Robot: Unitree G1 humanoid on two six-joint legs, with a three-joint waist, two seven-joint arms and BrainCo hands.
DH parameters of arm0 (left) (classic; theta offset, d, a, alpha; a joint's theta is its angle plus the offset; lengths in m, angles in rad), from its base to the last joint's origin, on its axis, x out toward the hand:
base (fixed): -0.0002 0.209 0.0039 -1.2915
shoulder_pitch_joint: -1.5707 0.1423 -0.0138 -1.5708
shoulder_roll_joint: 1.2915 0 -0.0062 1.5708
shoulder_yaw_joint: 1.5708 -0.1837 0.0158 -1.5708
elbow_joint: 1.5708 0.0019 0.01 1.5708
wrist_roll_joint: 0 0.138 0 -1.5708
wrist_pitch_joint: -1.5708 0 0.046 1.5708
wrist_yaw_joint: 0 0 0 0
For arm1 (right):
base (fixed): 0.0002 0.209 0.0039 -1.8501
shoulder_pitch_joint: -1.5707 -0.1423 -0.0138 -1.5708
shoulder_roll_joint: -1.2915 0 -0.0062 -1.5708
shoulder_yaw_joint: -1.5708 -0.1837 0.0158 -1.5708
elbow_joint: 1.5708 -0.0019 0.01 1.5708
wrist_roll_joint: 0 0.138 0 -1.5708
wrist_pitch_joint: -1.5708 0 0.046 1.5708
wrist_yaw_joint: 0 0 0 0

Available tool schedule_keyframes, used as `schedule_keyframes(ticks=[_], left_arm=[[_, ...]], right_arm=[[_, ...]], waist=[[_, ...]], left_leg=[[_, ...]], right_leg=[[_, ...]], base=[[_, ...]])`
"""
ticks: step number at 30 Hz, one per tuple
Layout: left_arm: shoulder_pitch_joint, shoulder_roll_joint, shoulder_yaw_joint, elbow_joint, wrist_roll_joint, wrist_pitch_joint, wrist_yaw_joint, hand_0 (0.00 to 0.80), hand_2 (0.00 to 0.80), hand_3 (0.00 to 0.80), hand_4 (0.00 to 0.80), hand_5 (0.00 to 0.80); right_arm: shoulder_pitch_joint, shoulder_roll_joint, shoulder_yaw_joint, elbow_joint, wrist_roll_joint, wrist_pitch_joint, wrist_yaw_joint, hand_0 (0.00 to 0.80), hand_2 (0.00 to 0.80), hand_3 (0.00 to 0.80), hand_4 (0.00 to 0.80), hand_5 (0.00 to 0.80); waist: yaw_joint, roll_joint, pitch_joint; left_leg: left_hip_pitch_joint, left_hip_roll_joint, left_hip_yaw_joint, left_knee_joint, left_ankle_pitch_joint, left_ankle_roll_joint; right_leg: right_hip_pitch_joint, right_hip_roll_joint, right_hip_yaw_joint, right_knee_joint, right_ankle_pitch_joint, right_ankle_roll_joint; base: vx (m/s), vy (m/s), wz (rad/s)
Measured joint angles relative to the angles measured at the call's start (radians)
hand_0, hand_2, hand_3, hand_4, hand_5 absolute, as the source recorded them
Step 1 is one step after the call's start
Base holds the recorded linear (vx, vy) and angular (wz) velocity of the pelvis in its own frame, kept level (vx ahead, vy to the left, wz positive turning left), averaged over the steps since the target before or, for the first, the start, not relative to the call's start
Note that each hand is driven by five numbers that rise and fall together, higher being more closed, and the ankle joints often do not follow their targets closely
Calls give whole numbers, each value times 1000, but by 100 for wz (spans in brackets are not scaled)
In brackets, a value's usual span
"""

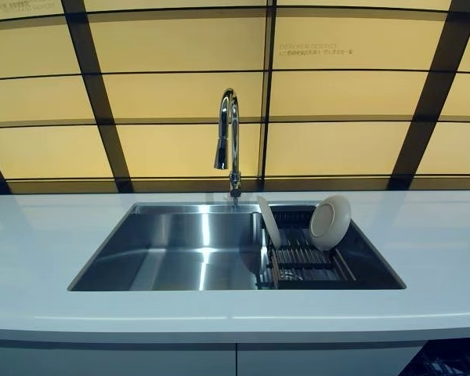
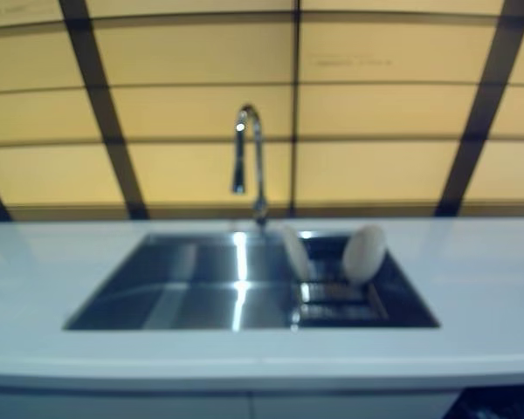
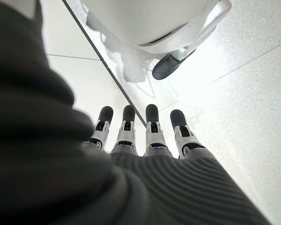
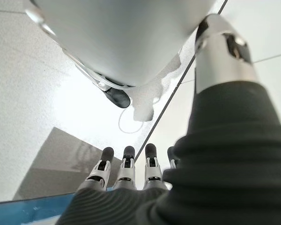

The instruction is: Take plates into dishwasher

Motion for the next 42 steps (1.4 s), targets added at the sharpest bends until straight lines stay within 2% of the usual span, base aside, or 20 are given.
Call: schedule_keyframes(ticks=[7, 10, 12, 13, 14, 16, 18, 20, 21, 22, 24, 25, 26, 29, 32, 35, 38, 42], left_arm=[[1, 1, 0, 0, -2, -2, 5, 0, 0, 0, 0, 0], [1, 3, 1, 4, -3, -7, 8, 0, 0, 0, 0, 0], [0, 12, 1, 5, -25, -16, 9, 0, 0, 0, 0, 0], [-2, 23, 3, 3, -30, -21, 10, 0, 0, 0, 0, 0], [-2, 33, 4, 3, -32, -21, 10, 0, 0, 0, 0, 0], [-3, 57, 4, 1, -45, -20, 11, 0, 0, 0, 0, 0], [-8, 73, 4, -8, -54, -19, 12, 0, 0, 0, 0, 0], [-5, 78, 4, -14, -59, -19, 13, 0, 0, 0, 0, 0], [-9, 79, 4, -16, -60, -17, 13, 0, 0, 0, 0, 0], [-7, 80, 3, -33, -61, -10, 15, 0, 0, 0, 0, 0], [-6, 79, -1, -42, -68, -2, 19, 0, 0, 0, 0, 0], [-3, 78, -7, -45, -72, 6, 23, 0, 0, 0, 0, 0], [-3, 79, -6, -48, -82, 11, 25, 0, 0, 0, 0, 0], [-2, 81, -25, -62, -102, 30, 30, 0, 0, 0, 0, 0], [13, 83, -27, -84, -104, 44, 32, 0, 0, 0, 0, 0], [18, 84, -27, -91, -108, 50, 29, 0, 0, 0, 0, 0], [23, 85, -26, -91, -107, 63, 19, 0, 0, 0, 0, 0], [30, 83, -22, -91, -106, 69, 10, 0, 0, 0, 0, 0]], right_arm=[[47, 2, -89, 46, 103, 94, -66, 0, 0, 0, 0, 0], [70, -6, -216, 113, 240, 171, -200, 0, 0, 0, 0, 0], [113, -37, -367, 143, 425, 208, -336, 0, 0, 0, 0, 0], [144, -63, -467, 155, 547, 214, -435, 0, 0, 0, 0, 0], [161, -82, -518, 155, 623, 213, -492, 0, 0, 0, 0, 0], [195, -118, -643, 151, 822, 173, -630, 0, 0, 0, 0, 0], [230, -145, -716, 147, 969, 99, -748, 0, 0, 0, 0, 0], [243, -162, -762, 144, 1022, 52, -805, 0, 0, 0, 0, 0], [246, -169, -779, 134, 1046, 16, -839, 0, 0, 0, 0, 0], [249, -176, -840, 97, 1071, -31, -903, 0, 0, 0, 0, 0], [242, -197, -883, 44, 1082, -109, -980, 0, 0, 0, 0, 0], [231, -231, -926, -22, 1082, -182, -1048, 0, 0, 0, 0, 0], [227, -258, -936, -60, 1068, -222, -1082, 0, 0, 0, 0, 0], [201, -354, -961, -188, 956, -308, -1203, 0, 0, 0, 0, 0], [160, -467, -962, -415, 810, -343, -1314, 0, 0, 0, 0, 0], [107, -544, -962, -594, 694, -351, -1373, 0, 0, 0, 0, 0], [39, -574, -957, -769, 606, -356, -1371, 0, 0, 0, 0, 0], [-29, -584, -882, -1018, 499, -354, -1291, 0, 0, 0, 0, 0]], waist=[[-13, -13, 10], [-42, -25, 17], [-65, -39, 27], [-83, -54, 37], [-85, -59, 41], [-114, -83, 57], [-123, -108, 64], [-140, -112, 66], [-143, -115, 67], [-145, -121, 64], [-145, -120, 64], [-149, -111, 62], [-148, -110, 61], [-156, -104, 57], [-164, -99, 52], [-160, -103, 35], [-158, -111, 22], [-156, -112, -5]], left_leg=[[-5, -1, 33, 3, -8, 1], [-6, -2, 56, 3, -14, 3], [-4, -2, 71, -1, -18, 4], [0, 0, 84, -1, -20, 2], [2, 2, 91, -1, -21, 2], [8, 5, 102, -3, -24, 2], [10, 6, 117, -3, -26, 2], [10, 3, 117, -3, -28, 5], [9, 1, 119, -3, -30, 7], [9, -1, 123, -4, -35, 9], [9, -4, 129, -4, -36, 10], [9, -7, 135, -3, -38, 12], [9, -8, 137, -3, -39, 12], [8, -11, 138, -3, -41, 14], [9, -16, 139, -3, -41, 14], [7, -15, 139, -3, -41, 14], [8, -16, 140, -3, -40, 13], [9, -24, 141, -3, -38, 15]], right_leg=[[-24, 1, 35, 2, 5, 2], [-37, 1, 56, 4, 7, 4], [-40, 1, 69, 4, 9, 6], [-43, 1, 79, 5, 10, 8], [-45, 1, 83, 4, 12, 9], [-45, 3, 95, 4, 13, 10], [-49, 2, 104, 4, 18, 16], [-49, -1, 104, 4, 19, 16], [-49, -2, 106, 4, 19, 17], [-49, -3, 109, 3, 19, 18], [-49, -7, 111, 1, 20, 19], [-52, -8, 117, 0, 20, 20], [-52, -11, 117, 0, 21, 20], [-53, -12, 118, 0, 21, 20], [-54, -9, 123, 2, 24, 22], [-63, -5, 129, 3, 30, 16], [-62, -6, 131, 3, 33, 16], [-62, -14, 131, 3, 36, 20]], base=[[-28, 17, -14], [-19, 2, -19], [5, -40, -24], [17, -54, -28], [9, -43, -24], [14, -11, -22], [5, 4, -23], [0, 3, -3], [4, 21, -5], [4, 47, -6], [1, 49, -6], [35, 45, -7], [38, 32, -7], [13, 4, -1], [21, -8, -2], [50, 3, -3], [32, 30, -3], [22, 49, -1]])
